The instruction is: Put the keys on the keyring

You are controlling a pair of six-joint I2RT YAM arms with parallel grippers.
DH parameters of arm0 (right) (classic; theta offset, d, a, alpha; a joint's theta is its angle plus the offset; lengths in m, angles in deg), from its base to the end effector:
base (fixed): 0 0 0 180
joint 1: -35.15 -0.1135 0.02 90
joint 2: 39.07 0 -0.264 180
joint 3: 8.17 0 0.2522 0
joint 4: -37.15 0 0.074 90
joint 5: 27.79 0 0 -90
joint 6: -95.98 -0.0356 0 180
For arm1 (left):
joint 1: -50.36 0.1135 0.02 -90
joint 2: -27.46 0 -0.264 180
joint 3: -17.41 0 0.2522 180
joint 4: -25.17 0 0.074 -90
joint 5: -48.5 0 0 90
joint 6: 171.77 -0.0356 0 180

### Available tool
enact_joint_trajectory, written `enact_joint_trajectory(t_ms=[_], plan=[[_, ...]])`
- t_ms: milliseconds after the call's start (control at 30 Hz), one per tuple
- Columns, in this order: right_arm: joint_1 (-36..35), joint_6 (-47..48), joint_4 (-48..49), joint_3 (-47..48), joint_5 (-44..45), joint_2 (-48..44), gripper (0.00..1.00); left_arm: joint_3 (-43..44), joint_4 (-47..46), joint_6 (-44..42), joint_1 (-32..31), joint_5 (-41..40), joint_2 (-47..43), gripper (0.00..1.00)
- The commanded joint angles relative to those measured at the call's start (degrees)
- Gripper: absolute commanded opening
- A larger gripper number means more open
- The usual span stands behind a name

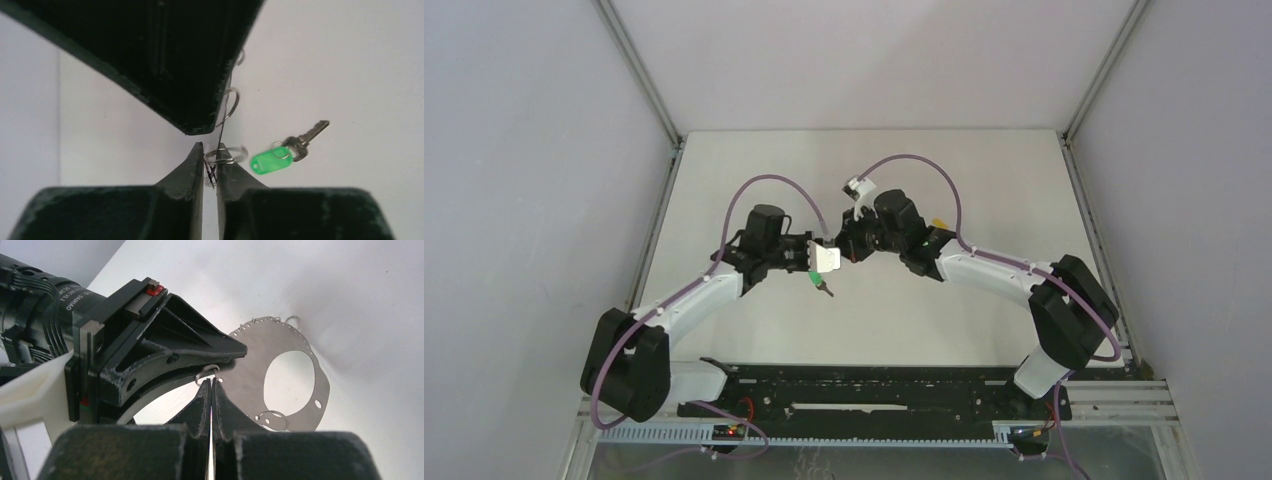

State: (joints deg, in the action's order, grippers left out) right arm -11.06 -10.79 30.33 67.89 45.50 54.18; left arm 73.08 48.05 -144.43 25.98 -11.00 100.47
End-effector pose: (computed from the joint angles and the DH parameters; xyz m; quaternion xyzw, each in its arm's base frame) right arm 0.2519 0.2775 0.2586 -0.2874 0.7825 0.3854 0.3958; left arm 0.2326 -0.1252 0.2232 0.6829 0.5584 -0.0923 0.4618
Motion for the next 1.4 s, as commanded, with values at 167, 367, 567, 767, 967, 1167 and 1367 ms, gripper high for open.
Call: enact_joint_trajectory(t_ms=[167,367,567,767,967,1167,1367], plan=[[2.3,-1.6,1.2,0.4,-4.5,-5.1,0.08,6.0,2.9,1.5,-0.5,2.0,-0.8,0.0],[5.7,3.5,-2.1,0.4,-6.2,-12.5,0.38,13.1,10.0,9.7,-0.5,5.1,-3.1,0.0],[9.4,12.5,-8.3,0.3,-7.3,-24.5,0.52,22.2,18.3,14.4,-0.5,10.8,-6.4,0.0],[9.9,22.1,-13.7,-0.4,-17.3,-33.7,0.55,28.1,24.5,17.1,-0.5,19.9,-12.2,0.0],[8.9,26.0,-17.0,-0.6,-26.7,-38.3,0.56,30.3,24.3,25.3,-0.6,25.0,-17.0,0.0],[5.4,26.5,-16.0,-0.5,-30.0,-39.1,0.58,30.2,20.2,34.6,-1.0,28.2,-19.8,0.0],[1.8,26.8,-14.1,-0.5,-27.8,-38.2,0.57,31.0,17.9,41.0,-1.0,30.1,-20.6,0.0]])
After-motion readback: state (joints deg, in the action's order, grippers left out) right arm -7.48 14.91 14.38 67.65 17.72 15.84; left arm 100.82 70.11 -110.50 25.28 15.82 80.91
